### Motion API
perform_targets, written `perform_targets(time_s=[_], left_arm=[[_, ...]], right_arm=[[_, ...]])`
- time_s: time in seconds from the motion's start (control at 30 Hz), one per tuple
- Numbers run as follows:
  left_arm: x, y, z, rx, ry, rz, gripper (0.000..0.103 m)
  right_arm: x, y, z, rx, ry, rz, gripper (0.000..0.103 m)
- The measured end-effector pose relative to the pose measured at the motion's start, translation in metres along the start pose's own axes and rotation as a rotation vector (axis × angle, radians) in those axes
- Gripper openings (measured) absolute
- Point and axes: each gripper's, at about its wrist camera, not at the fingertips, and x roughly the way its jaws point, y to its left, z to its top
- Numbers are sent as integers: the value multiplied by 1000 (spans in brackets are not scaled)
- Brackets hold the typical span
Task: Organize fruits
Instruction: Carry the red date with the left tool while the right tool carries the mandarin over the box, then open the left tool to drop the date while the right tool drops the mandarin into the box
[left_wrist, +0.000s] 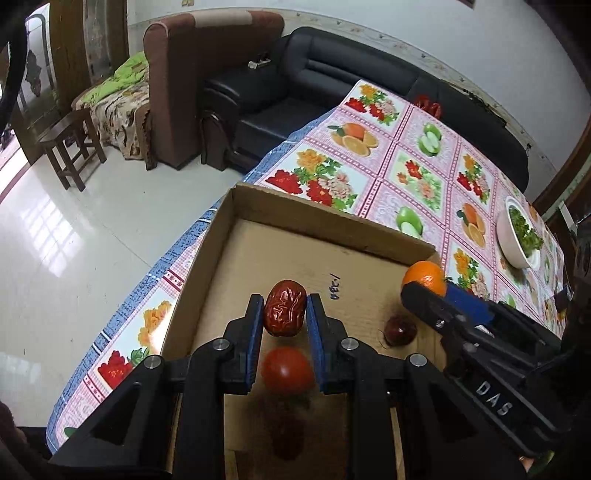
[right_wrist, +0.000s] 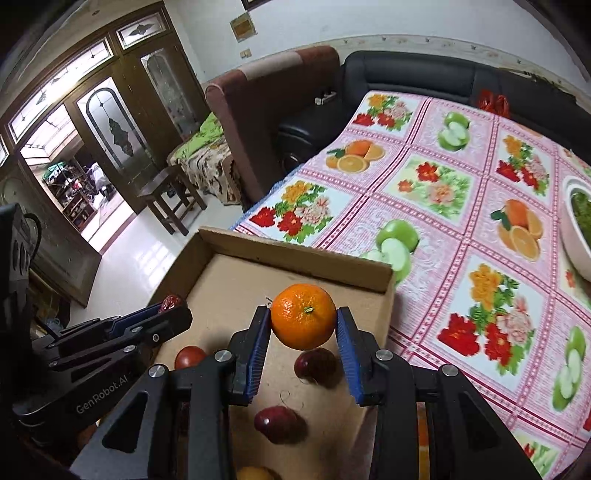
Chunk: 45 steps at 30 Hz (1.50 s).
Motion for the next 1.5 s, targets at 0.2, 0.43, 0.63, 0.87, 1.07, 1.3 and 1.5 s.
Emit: perform_targets(time_s=[0.2,0.43,0.63,0.87,1.07,1.3,1.5], left_arm=[[12,-1,2,-2,27,12,21],[28,1,1,-5,75,20,21],[34,1,-1,-3,92,20,21],[36,0,-1,-6,87,26,21],[36,-1,-2,-3,82,34,21],[32,-2,-3,-1,85,32,21],[22,-2,-8,-2,64,35,22]], right_arm=[[20,5,3,-5,38,-6,36],[34,4,3,-9,75,-19,36],[44,3,4,-9,93,-20,36],[50,3,4,-12,119,-26,37],[54,4,5,-26,134,-32,39],[55,3,5,-19,135,-39,39],[47,5,5,-22,127,-38,40]])
